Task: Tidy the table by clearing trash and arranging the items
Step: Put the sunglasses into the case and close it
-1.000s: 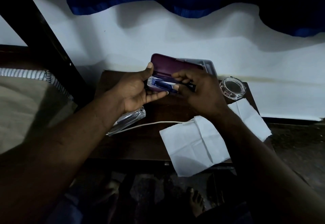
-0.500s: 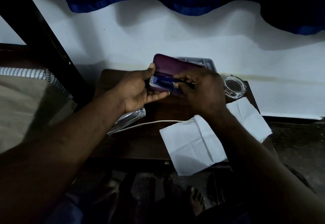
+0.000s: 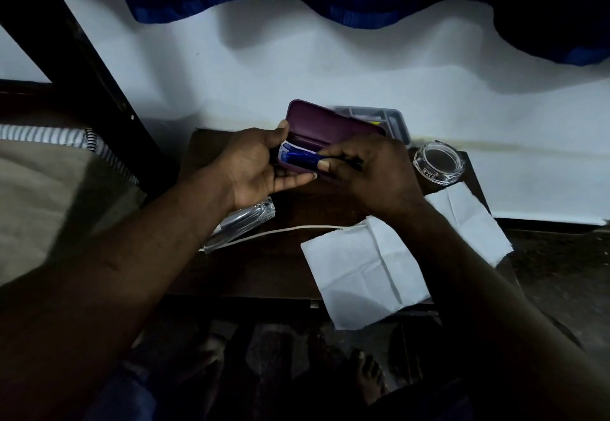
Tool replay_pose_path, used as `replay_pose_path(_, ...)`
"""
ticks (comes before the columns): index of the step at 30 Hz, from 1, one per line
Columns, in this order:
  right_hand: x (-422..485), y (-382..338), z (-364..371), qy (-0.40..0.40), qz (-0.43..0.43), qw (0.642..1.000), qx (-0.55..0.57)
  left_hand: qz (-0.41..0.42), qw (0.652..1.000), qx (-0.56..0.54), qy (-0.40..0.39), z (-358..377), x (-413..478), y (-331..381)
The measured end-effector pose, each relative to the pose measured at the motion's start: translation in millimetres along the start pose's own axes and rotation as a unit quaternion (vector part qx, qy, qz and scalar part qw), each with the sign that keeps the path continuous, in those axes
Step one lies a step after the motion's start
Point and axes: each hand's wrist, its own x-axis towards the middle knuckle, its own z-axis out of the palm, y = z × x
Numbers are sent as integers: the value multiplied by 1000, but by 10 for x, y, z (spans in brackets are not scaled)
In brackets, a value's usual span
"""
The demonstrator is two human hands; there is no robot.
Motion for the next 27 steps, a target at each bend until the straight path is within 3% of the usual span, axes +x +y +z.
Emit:
replay_pose_path(5,10,-32,-25,15,-25,999,-29,1,1000,-10,-4,-8,25,0)
replay_pose_path(8,40,-30,-128,143,-18,989,-28,5,1000,-26,-1,-44,60,15)
replay_pose_path(12,74,68,-245,315,132,940,23,15,999,-39,1,-89,95,25)
replay_pose_path(13,76,109,-247,313,187,931,24,17,999,-40,1,-91,97,21)
replay_pose_path(15,64,172,-207,231,294,925,62,19,999,-41,1,-85,95,10)
replay_pose_path(17,38,127,-140,107,372,899,204,26,999,-41,4,-61,91,-3)
replay_pose_path(19,25,47,-110,44,403,860,311,40,998,-36,11,-35,88,-9)
replay_pose_path(27,49,43,-195,37,406,759,508,30,998,-47,-27,-79,76,16)
